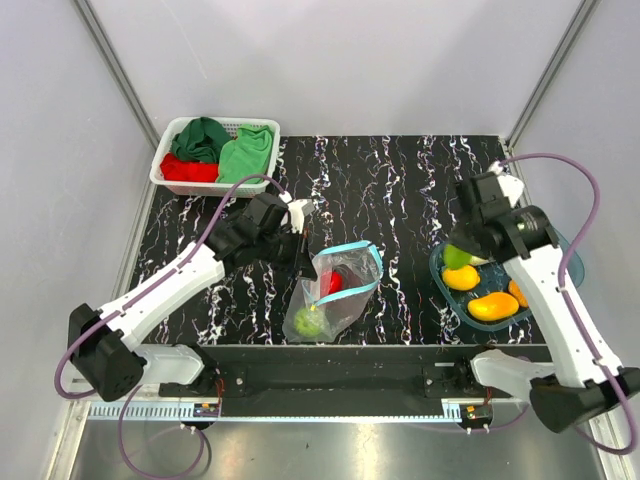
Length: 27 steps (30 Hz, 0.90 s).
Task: Open the zip-top bag and remove the fake food
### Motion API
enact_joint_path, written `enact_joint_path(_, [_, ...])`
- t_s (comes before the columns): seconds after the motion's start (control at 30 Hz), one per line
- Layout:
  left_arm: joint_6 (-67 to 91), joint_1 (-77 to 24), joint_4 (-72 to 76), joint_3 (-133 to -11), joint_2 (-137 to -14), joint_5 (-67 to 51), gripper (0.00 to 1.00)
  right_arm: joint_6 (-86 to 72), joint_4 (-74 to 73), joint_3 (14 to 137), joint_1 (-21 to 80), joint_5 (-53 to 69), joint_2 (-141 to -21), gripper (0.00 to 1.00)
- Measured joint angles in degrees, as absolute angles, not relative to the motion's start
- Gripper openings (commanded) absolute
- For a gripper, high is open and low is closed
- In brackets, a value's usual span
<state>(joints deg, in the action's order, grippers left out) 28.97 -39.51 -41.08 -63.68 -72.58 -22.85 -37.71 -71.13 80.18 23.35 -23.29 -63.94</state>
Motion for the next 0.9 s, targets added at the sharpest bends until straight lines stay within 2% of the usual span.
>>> enact_joint_path(0.1, [29.23, -39.51, -41.10, -63.68, -72.47, -22.90, 0.00, -34.72, -72.10, 78.00, 12.97, -24.58, -65.93, 0.00])
enact_joint_path(0.2, [29.69, -39.51, -41.10, -63.68, -72.38, -22.94, 0.00, -31.68, -71.48, 75.22, 3.07, -23.68, -68.47, 0.13])
enact_joint_path(0.27, [29.95, -39.51, -41.08, -63.59, -72.07, -22.94, 0.00, -30.15, -70.35, 73.45, -2.52, -22.85, -71.75, 0.15])
enact_joint_path(0.33, [30.09, -39.51, -41.08, -63.59, -71.66, -23.22, 0.00, -28.91, -68.93, 71.96, -6.00, -22.63, -75.83, 0.31])
enact_joint_path(0.43, [30.46, -39.51, -40.88, -63.59, -71.20, -23.81, 0.00, -27.55, -66.70, 70.94, -7.68, -21.85, -81.03, 0.66])
enact_joint_path(0.5, [30.70, -39.51, -40.62, -63.59, -71.18, -23.99, 0.00, -26.24, -65.12, 70.89, -7.88, -21.41, -83.53, 0.76])
enact_joint_path(0.53, [30.89, -39.51, -40.56, -63.59, -71.18, -24.12, 0.00, -26.24, -64.62, 70.89, -7.90, -21.26, -84.12, 0.84])
enact_joint_path(0.73, [31.35, -39.51, -40.32, -63.59, -71.18, -24.27, 0.00, -24.60, -63.51, 70.85, -7.88, -18.72, -84.14, 1.00])
enact_joint_path(0.9, [31.33, -39.51, -40.12, -63.59, -71.48, -24.67, 0.00, -24.05, -63.70, 70.83, -2.63, -13.67, -77.49, 1.00])
